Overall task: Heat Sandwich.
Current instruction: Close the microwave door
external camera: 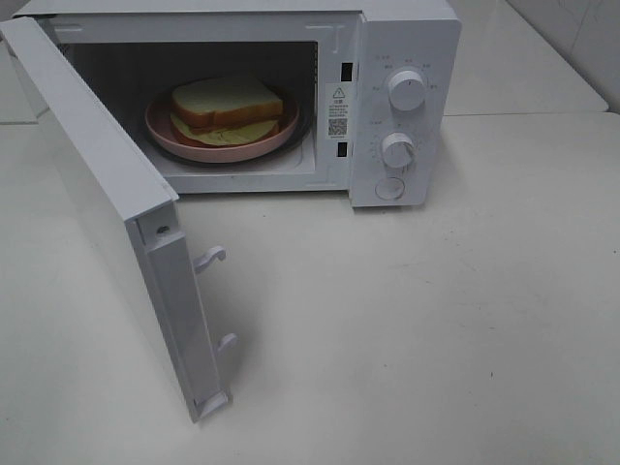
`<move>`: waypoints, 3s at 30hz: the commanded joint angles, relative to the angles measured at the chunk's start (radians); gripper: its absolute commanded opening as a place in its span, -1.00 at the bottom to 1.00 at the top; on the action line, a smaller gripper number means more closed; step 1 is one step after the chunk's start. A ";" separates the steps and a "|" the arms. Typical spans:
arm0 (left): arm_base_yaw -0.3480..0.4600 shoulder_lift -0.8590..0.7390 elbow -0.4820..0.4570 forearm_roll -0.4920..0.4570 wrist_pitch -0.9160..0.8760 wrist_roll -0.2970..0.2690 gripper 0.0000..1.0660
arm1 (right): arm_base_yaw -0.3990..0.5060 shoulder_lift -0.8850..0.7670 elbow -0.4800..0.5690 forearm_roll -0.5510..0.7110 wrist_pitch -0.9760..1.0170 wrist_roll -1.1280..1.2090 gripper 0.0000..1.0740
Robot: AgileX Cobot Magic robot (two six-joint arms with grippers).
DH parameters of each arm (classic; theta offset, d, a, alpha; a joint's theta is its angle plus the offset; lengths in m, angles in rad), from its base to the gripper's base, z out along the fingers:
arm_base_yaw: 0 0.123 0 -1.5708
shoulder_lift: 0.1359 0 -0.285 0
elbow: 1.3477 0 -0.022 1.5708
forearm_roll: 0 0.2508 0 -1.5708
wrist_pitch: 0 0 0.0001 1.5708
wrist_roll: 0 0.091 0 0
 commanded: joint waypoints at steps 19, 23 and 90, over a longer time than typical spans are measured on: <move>0.001 0.223 0.097 0.050 -0.601 0.080 0.36 | -0.002 -0.029 0.000 0.001 0.001 -0.005 0.30; -0.009 0.336 0.104 0.040 -0.709 0.080 0.31 | -0.002 -0.029 0.000 0.001 0.001 -0.005 0.30; -0.381 1.310 0.104 0.224 -1.710 -0.177 -1.00 | -0.002 -0.029 0.000 0.001 0.001 -0.005 0.26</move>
